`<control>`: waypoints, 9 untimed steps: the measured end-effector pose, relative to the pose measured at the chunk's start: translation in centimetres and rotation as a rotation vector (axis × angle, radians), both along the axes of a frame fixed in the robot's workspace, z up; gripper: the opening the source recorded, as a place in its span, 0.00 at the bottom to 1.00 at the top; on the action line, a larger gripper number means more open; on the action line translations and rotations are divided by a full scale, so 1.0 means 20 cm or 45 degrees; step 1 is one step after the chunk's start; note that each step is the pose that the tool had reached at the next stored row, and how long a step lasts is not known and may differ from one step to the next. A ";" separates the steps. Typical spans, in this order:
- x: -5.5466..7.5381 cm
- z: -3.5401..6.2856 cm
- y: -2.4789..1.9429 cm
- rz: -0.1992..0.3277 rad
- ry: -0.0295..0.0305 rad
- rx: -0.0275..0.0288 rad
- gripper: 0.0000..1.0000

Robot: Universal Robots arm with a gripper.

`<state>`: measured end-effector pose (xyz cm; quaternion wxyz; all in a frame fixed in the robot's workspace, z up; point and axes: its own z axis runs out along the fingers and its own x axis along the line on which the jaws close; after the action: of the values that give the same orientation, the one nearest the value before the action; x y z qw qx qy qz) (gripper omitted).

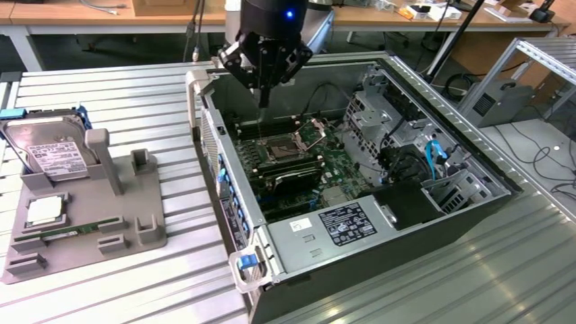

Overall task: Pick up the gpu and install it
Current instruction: 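Press down on the gpu until it lock into place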

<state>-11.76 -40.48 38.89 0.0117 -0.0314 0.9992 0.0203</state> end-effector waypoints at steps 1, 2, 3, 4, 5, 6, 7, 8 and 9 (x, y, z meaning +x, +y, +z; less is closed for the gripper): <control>-0.01 0.009 0.012 -0.074 0.0001 0.0024 0.11; -0.02 0.018 0.024 -0.144 0.0003 0.0046 0.11; -0.02 0.021 0.029 -0.174 0.0002 0.0059 0.11; -0.02 0.022 0.029 -0.176 0.0002 0.0059 0.11; -0.02 0.022 0.029 -0.176 0.0003 0.0058 0.11; -0.02 0.022 0.029 -0.176 0.0003 0.0058 0.11; -0.02 0.022 0.029 -0.176 0.0003 0.0058 0.11; -0.02 0.022 0.029 -0.176 0.0003 0.0058 0.11; -0.02 0.022 0.029 -0.176 0.0003 0.0058 0.11</control>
<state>-12.20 -39.89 39.33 0.0131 0.0379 0.9990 0.0217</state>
